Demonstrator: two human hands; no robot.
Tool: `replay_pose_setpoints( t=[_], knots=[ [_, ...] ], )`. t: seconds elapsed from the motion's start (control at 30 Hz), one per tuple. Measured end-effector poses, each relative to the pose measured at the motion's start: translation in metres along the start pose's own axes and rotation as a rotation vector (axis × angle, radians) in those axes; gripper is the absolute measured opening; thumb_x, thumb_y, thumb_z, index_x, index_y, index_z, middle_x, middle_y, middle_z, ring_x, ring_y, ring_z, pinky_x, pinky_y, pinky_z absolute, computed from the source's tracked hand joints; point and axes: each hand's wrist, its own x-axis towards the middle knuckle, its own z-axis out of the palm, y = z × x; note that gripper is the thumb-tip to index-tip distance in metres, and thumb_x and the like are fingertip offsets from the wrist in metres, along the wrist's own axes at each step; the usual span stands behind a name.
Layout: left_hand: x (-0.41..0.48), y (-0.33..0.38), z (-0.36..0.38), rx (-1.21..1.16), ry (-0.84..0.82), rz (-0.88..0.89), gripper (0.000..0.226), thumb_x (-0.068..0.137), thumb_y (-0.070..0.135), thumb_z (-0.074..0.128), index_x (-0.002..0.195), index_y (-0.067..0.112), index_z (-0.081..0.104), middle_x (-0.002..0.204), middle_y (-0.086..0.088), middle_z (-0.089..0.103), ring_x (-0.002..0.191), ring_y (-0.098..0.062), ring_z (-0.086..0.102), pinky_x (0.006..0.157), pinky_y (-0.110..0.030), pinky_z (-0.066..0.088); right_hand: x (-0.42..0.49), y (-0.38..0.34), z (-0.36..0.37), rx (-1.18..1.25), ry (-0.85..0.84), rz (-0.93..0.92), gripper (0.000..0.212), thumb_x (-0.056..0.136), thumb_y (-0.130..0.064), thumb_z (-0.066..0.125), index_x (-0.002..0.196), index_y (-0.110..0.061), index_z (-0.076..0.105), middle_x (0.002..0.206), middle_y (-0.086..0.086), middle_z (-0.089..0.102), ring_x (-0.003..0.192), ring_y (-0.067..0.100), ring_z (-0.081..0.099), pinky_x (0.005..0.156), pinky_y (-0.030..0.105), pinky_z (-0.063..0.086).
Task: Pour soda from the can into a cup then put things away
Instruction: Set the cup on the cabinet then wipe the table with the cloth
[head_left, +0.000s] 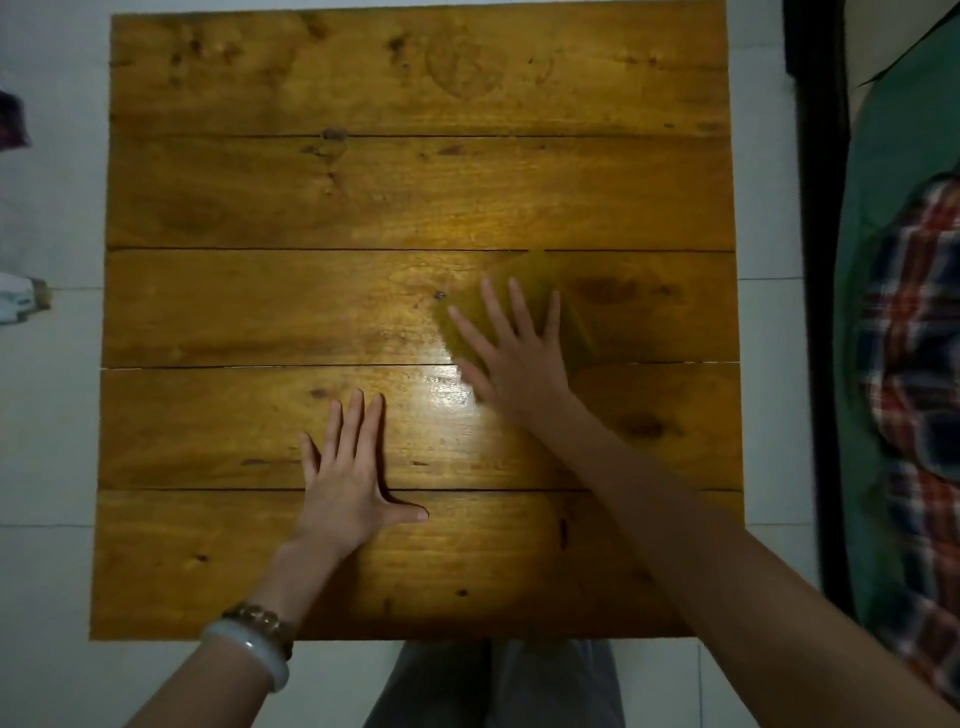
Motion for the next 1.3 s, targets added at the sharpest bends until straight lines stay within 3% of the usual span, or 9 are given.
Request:
replay_pose_setpoints(
  t=[0.27,0.4,0.53,0.67,0.8,1.0,1.17,1.23,1.3],
  knots=[
    [0.001,0.0,-0.002,0.015,-0.065,-0.021,0.144,0.049,0.073,0.07,0.136,0.024,-0.035,0.146,0.005,-0.041,0.135,-0.02,-0.037,0.112,-0.054,-0.014,-0.104,0.03,0.017,-0.055,-0.033,-0.438,0.059,0.091,-0.058,0.032,0.146,-0.04,0.019,0.155,0.002,0.02,0.141,0.03,0.019,0.106,0.067,0.012],
    [0.001,0.001,-0.004,0.017,-0.084,-0.033,0.143,0.05,0.074,0.068,0.135,0.026,-0.037,0.145,0.004,-0.042,0.135,-0.022,-0.037,0.11,-0.053,-0.016,-0.048,0.059,0.002,-0.078,-0.001,-0.225,0.058,0.092,-0.057,0.031,0.146,-0.039,0.023,0.155,0.005,0.023,0.142,0.032,0.018,0.106,0.07,0.01],
    [0.002,0.002,-0.006,0.017,-0.082,-0.05,0.144,0.049,0.074,0.069,0.134,0.029,-0.037,0.146,0.005,-0.041,0.135,-0.021,-0.036,0.111,-0.053,-0.015,0.013,0.004,-0.008,-0.006,-0.026,-0.091,0.057,0.092,-0.057,0.029,0.145,-0.035,0.028,0.154,0.009,0.026,0.14,0.037,0.022,0.104,0.073,0.009],
    [0.001,0.003,-0.006,0.023,-0.076,-0.052,0.144,0.05,0.074,0.07,0.136,0.028,-0.035,0.147,0.005,-0.04,0.135,-0.02,-0.037,0.112,-0.053,-0.014,-0.025,-0.018,0.007,-0.004,-0.045,-0.421,0.06,0.091,-0.055,0.035,0.146,-0.034,0.025,0.155,0.008,0.021,0.142,0.036,0.016,0.104,0.072,0.007],
    [0.002,0.001,-0.004,0.024,-0.08,-0.053,0.144,0.049,0.075,0.068,0.135,0.028,-0.037,0.146,0.004,-0.041,0.134,-0.022,-0.038,0.11,-0.051,-0.018,-0.098,0.031,0.016,-0.064,-0.08,-0.587,0.061,0.089,-0.055,0.037,0.146,-0.037,0.023,0.155,0.003,0.02,0.141,0.032,0.018,0.105,0.07,0.01],
    [0.004,0.0,-0.003,0.001,-0.103,-0.064,0.147,0.047,0.075,0.068,0.13,0.032,-0.045,0.144,0.006,-0.043,0.131,-0.017,-0.043,0.109,-0.05,-0.02,-0.022,0.09,-0.005,-0.075,-0.035,-0.296,0.058,0.09,-0.053,0.033,0.145,-0.038,0.022,0.153,0.004,0.029,0.141,0.032,0.02,0.105,0.071,0.012],
    [0.004,0.001,-0.002,-0.01,-0.094,-0.073,0.149,0.045,0.072,0.072,0.13,0.035,-0.044,0.148,0.005,-0.038,0.135,-0.018,-0.038,0.109,-0.05,-0.02,0.105,0.037,-0.022,-0.028,0.019,-0.131,0.058,0.093,-0.056,0.019,0.147,-0.036,0.02,0.156,0.007,0.019,0.142,0.035,0.016,0.104,0.074,0.006],
    [0.003,0.002,-0.003,0.004,-0.095,-0.079,0.148,0.046,0.073,0.071,0.132,0.033,-0.043,0.147,0.006,-0.04,0.134,-0.019,-0.039,0.109,-0.05,-0.021,0.119,0.003,-0.023,-0.012,0.003,-0.156,0.059,0.092,-0.058,0.018,0.147,-0.035,0.021,0.156,0.008,0.019,0.142,0.037,0.014,0.103,0.074,0.005],
    [0.003,0.002,-0.003,0.02,-0.089,-0.084,0.147,0.047,0.074,0.069,0.134,0.03,-0.04,0.145,0.006,-0.042,0.133,-0.02,-0.039,0.109,-0.049,-0.02,0.104,-0.019,-0.017,0.003,0.001,-0.326,0.057,0.093,-0.056,0.026,0.145,-0.033,0.03,0.154,0.009,0.027,0.141,0.037,0.021,0.104,0.073,0.008]
  ],
)
